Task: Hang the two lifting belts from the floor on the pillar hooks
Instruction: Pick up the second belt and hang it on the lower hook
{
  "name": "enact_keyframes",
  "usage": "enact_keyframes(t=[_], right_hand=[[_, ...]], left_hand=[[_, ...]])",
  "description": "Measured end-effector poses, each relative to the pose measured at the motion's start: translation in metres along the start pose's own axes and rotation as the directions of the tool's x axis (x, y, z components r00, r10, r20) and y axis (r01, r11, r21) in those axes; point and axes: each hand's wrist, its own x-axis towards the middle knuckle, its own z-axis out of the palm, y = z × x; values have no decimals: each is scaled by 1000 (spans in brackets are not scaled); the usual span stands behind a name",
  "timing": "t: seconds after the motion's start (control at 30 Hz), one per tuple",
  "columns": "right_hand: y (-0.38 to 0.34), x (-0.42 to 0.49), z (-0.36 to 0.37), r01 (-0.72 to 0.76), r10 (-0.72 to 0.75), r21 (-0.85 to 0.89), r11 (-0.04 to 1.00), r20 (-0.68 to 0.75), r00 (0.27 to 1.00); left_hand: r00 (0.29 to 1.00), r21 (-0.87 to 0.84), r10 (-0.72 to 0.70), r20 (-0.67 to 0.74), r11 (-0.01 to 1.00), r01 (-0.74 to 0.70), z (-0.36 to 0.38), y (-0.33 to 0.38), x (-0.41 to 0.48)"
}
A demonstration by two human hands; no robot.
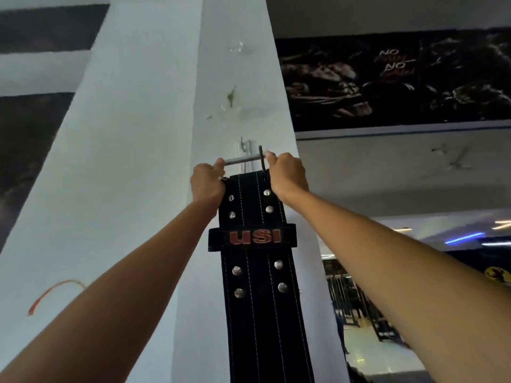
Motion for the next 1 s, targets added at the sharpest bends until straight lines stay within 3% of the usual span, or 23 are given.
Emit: enact_keyframes(t=[0.1,0.27,0.37,0.53,0.67,0.73,0.83,0.9,1.0], right_hand=[[0,25,17,-6,6,12,1000,8,1000],[28,43,45,-101,99,26,995,60,993],[36,46,51,-126,121,71,989,74,990],[39,40,50,-144,136,105,984,82,987],[41,22,44,-102,100,26,994,78,992],[42,12,37,-127,97,162,979,185,978],[41,-4,24,-257,91,441,860,363,927],[41,-8,22,-274,82,484,831,380,921],[33,-5,26,-274,149,480,833,282,948]], left_hand=[[1000,47,7,-18,999,-6,10,-8,33],[997,188,-45,67,982,32,27,-33,66],[993,177,-53,109,984,33,30,-37,77],[991,62,-49,122,997,42,25,-40,63],[926,-255,35,376,965,67,-1,-41,26],[863,-337,51,502,931,140,-17,-45,19],[782,-367,57,621,903,226,-33,-48,13],[792,-305,37,610,933,191,-34,-47,10],[894,-284,-9,448,947,152,-25,-38,2]])
